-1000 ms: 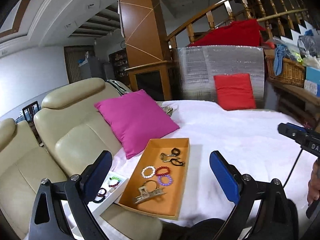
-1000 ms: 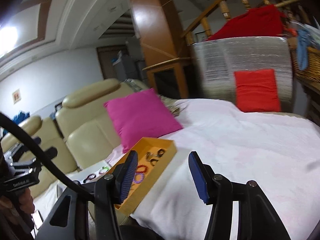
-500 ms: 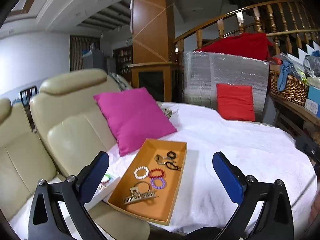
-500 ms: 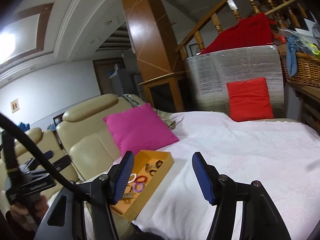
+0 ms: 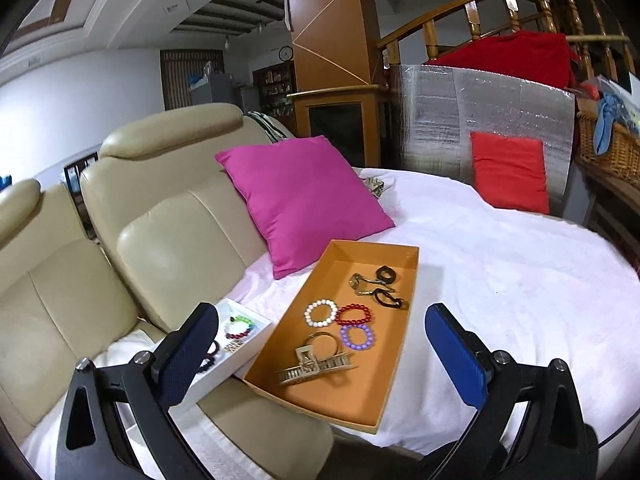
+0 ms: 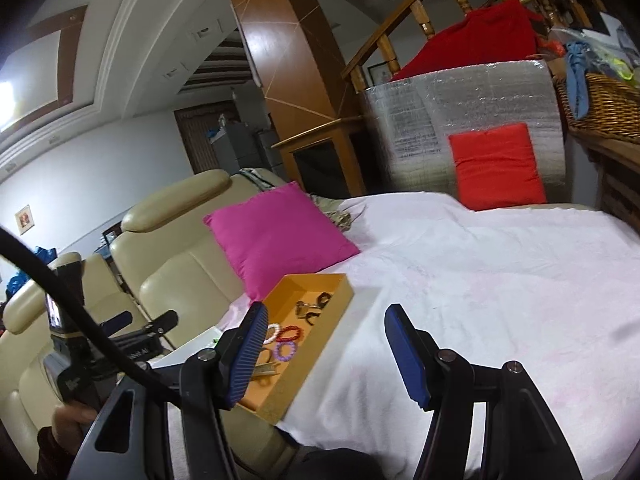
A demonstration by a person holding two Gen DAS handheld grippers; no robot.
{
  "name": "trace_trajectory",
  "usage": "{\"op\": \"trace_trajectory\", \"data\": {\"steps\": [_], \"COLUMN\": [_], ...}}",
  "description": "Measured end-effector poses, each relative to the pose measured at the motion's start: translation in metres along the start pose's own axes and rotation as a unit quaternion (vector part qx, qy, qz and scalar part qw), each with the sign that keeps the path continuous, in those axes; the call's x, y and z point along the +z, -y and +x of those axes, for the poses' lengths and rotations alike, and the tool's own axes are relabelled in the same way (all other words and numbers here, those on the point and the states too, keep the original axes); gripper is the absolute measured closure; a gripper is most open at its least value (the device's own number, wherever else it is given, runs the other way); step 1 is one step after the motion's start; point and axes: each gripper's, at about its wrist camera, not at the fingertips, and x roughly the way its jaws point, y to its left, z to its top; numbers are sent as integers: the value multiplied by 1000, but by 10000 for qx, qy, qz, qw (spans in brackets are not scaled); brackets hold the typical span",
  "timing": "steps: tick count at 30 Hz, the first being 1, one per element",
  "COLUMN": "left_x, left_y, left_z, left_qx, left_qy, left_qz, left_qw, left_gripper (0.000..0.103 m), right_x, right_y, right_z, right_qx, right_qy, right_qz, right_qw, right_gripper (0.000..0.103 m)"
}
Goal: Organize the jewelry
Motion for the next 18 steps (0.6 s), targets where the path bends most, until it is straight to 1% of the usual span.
{"op": "trace_trajectory", "data": {"steps": [3, 8, 18], "left_x": [-2, -1, 4], "left_y": [2, 4, 7], "left_z": [-5, -11, -22], "left_qx": [23, 54, 92], "left_qy": [62, 169, 332], "left_qz": [102, 241, 274], "left_qw": [9999, 9996, 9990], "left_gripper": [0, 0, 0], "right_x": [-5, -11, -8], "right_y": [-12, -24, -37], "right_z": [4, 1, -9], "right_qx": [71, 124, 155], "right_qy": [-102, -155, 0], "right_qz": [-98, -148, -315], "right_qw": [9999, 9997, 9994], "right_gripper": [38, 38, 36]}}
